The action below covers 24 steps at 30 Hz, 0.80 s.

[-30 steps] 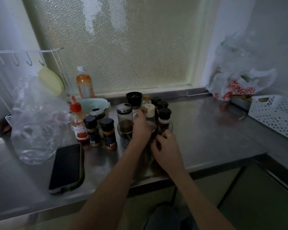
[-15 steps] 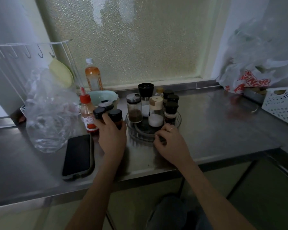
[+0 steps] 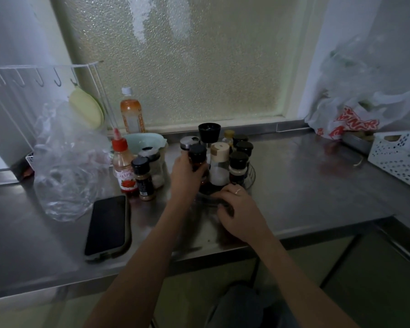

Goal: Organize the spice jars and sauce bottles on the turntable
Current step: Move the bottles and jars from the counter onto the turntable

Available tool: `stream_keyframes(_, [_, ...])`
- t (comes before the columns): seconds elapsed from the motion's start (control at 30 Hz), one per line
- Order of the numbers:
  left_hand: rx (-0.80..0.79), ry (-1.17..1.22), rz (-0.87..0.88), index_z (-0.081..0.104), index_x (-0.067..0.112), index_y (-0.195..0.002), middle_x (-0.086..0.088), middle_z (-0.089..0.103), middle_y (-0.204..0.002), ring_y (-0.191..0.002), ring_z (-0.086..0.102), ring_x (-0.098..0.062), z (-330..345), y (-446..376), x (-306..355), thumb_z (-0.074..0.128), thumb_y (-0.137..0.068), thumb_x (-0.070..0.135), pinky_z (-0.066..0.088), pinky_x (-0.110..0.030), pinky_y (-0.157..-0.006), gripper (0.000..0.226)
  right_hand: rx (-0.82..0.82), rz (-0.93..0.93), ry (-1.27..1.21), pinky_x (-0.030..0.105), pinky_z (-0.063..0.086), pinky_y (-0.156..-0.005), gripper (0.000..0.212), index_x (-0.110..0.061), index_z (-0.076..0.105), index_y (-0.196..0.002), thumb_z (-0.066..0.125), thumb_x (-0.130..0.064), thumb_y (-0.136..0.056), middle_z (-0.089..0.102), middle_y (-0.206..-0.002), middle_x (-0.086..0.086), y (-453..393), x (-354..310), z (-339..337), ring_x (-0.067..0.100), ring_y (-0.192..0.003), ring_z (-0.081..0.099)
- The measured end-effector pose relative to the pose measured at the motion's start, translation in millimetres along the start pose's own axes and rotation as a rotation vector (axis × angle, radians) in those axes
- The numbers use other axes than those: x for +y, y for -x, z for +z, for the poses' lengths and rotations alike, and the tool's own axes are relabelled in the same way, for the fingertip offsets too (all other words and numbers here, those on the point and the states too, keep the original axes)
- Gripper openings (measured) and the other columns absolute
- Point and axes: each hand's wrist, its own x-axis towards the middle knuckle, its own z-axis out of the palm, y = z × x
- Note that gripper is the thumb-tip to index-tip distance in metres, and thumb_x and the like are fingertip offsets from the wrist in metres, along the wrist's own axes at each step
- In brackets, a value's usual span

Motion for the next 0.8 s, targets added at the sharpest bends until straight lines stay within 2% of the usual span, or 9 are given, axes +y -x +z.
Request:
stream_keyframes(0.1, [-0.005, 0.001, -0.016, 0.045, 0.005, -0.115, -0.014, 0.067, -0.108, -0.097, 0.063, -0.026, 3.3, -0.7, -2.9, 0.067, -0.081, 0.009, 0.045, -0.029, -0.074, 0.040, -0.005, -0.006, -0.009, 0.020, 0.042, -0.082, 0.037, -0.013, 0.064, -0.107, 0.041, -0.027, -0.081, 0.060, -0.101, 0.003, 0.1, 0.6, 1.5, 0.014, -0.099, 0.051])
stream_keyframes(0.2, [0.052, 0.011, 0.040, 0.038, 0.005, -0.122, -0.007, 0.062, -0.102, -0.089, 0.063, -0.023, -7.1, 10.0, -5.4, 0.058, -0.086, 0.004, 0.045, -0.028, -0.068, 0.042, 0.131, 0.048, 0.052, 0.021, 0.047, -0.073, 0.033, -0.015, 0.063, -0.106, 0.042, -0.027, -0.084, 0.063, -0.102, 0.003, 1.6, 2.9, 2.8, 0.014, -0.093, 0.057])
stream_keyframes(0.27, [0.210, -0.122, 0.119, 0.042, 0.005, -0.122, -0.011, 0.058, -0.109, -0.091, 0.059, -0.022, -23.2, 21.1, -12.3, 0.056, -0.087, 0.007, 0.046, -0.030, -0.069, 0.038, 0.271, 0.132, 0.133, 0.022, 0.042, -0.059, 0.028, -0.015, 0.062, -0.099, 0.042, -0.027, -0.085, 0.063, -0.097, 0.004, 1.6, 5.0, 2.4, 0.017, -0.080, 0.059])
stream_keyframes(0.33, [0.422, -0.342, 0.178, 0.046, 0.001, -0.119, -0.021, 0.054, -0.114, -0.099, 0.054, -0.031, -40.5, 28.9, -27.0, 0.059, -0.083, 0.008, 0.047, -0.036, -0.076, 0.039, 0.313, 0.210, 0.206, 0.024, 0.036, -0.052, 0.021, -0.014, 0.058, -0.087, 0.041, -0.027, -0.084, 0.061, -0.090, 0.006, -0.5, 6.6, 3.0, 0.020, -0.069, 0.055])
stream_keyframes(0.4, [0.550, -0.399, 0.066, 0.042, -0.002, -0.123, -0.027, 0.049, -0.118, -0.104, 0.049, -0.040, -55.3, 32.7, -41.2, 0.062, -0.078, 0.012, 0.045, -0.045, -0.083, 0.051, 0.274, 0.259, 0.266, 0.026, 0.033, -0.050, 0.016, -0.013, 0.054, -0.077, 0.046, -0.024, -0.085, 0.058, -0.082, 0.008, -2.4, 8.2, 6.4, 0.021, -0.062, 0.051])
stream_keyframes(0.47, [0.524, -0.293, -0.075, 0.035, -0.003, -0.129, -0.029, 0.042, -0.123, -0.107, 0.046, -0.044, -60.5, 31.9, -51.4, 0.067, -0.076, 0.015, 0.045, -0.048, -0.085, 0.065, 0.271, 0.251, 0.297, 0.025, 0.031, -0.050, 0.015, -0.010, 0.057, -0.074, 0.051, -0.019, -0.084, 0.059, -0.078, 0.011, -2.5, 10.8, 8.9, 0.023, -0.059, 0.051])
stream_keyframes(0.53, [0.435, -0.218, -0.132, 0.031, -0.006, -0.129, -0.030, 0.038, -0.125, -0.111, 0.043, -0.045, -58.3, 29.1, -60.5, 0.071, -0.077, 0.018, 0.044, -0.051, -0.088, 0.070, 0.272, 0.206, 0.289, 0.024, 0.028, -0.050, 0.015, -0.010, 0.058, -0.071, 0.054, -0.017, -0.083, 0.058, -0.073, 0.010, -2.1, 10.7, 8.2, 0.023, -0.057, 0.050])
stream_keyframes(0.63, [0.331, -0.250, -0.174, 0.035, -0.007, -0.124, -0.031, 0.043, -0.124, -0.113, 0.043, -0.047, -54.1, 22.4, -69.4, 0.068, -0.082, 0.025, 0.042, -0.056, -0.093, 0.062, 0.214, 0.131, 0.279, 0.020, 0.024, -0.050, 0.019, -0.013, 0.052, -0.067, 0.049, -0.022, -0.085, 0.053, -0.069, 0.006, -0.9, 8.5, 9.1, 0.017, -0.056, 0.044])
stream_keyframes(0.8, [0.331, -0.313, -0.167, 0.040, -0.008, -0.119, -0.031, 0.048, -0.122, -0.113, 0.042, -0.044, -52.2, 18.1, -63.4, 0.058, -0.089, 0.022, 0.035, -0.050, -0.094, 0.046, 0.184, 0.094, 0.221, 0.022, 0.028, -0.053, 0.021, -0.016, 0.042, -0.067, 0.051, -0.019, -0.086, 0.044, -0.068, -0.001, -0.4, 8.2, 10.2, 0.015, -0.058, 0.041])
